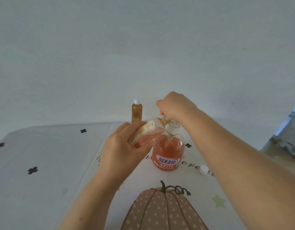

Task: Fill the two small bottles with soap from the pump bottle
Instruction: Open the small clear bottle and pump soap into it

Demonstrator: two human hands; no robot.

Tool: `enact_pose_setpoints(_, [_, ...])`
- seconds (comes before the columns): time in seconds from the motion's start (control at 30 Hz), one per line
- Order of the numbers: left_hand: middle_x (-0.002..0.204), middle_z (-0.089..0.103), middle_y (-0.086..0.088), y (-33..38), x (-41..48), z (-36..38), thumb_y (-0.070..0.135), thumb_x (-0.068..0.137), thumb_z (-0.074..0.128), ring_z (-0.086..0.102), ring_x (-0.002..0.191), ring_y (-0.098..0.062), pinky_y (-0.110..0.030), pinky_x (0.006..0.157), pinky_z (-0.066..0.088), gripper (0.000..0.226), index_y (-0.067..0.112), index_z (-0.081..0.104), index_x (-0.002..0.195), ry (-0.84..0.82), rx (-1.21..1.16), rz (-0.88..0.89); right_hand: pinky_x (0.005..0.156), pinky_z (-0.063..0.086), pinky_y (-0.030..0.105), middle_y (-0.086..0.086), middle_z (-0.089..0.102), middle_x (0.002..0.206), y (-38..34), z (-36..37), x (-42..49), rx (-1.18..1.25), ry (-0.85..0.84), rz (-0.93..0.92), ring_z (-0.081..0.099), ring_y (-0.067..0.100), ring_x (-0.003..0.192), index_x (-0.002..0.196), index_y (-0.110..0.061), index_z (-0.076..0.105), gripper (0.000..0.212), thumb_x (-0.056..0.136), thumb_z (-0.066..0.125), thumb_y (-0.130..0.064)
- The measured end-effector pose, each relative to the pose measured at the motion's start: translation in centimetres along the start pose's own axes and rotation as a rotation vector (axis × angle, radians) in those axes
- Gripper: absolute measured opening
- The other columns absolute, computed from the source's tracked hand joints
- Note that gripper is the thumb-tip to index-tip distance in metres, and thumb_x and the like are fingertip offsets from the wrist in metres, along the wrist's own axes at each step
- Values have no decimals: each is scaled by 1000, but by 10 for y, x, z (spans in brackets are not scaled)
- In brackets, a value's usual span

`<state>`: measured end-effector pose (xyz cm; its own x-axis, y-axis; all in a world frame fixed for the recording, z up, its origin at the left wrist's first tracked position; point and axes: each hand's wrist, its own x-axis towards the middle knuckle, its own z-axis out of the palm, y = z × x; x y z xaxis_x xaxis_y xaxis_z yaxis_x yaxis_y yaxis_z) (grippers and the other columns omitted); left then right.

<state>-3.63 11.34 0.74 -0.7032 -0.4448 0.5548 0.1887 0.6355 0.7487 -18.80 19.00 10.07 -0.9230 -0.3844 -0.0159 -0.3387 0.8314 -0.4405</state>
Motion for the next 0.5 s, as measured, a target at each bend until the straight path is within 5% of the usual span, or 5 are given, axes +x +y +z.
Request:
enact_pose_setpoints(0.2, [92,61,17,-5,-1,2,44,71,73,60,76,-4,-22,65,51,51,29,68,119,47,97,51,55,38,25,2,68,77,-2,-2,-2,-29,18,-18,56,18,56,96,-12,73,29,95,46,-22])
enact_pose_setpoints(0.5, [92,61,17,-10,1,4,27,72,83,61,77,-4,-18,64,49,45,32,68,115,31,82,14,68,44,31,4,67,79,3,9,5,8,-41,3,57,22,67,99,-11,74,30,94,47,-21])
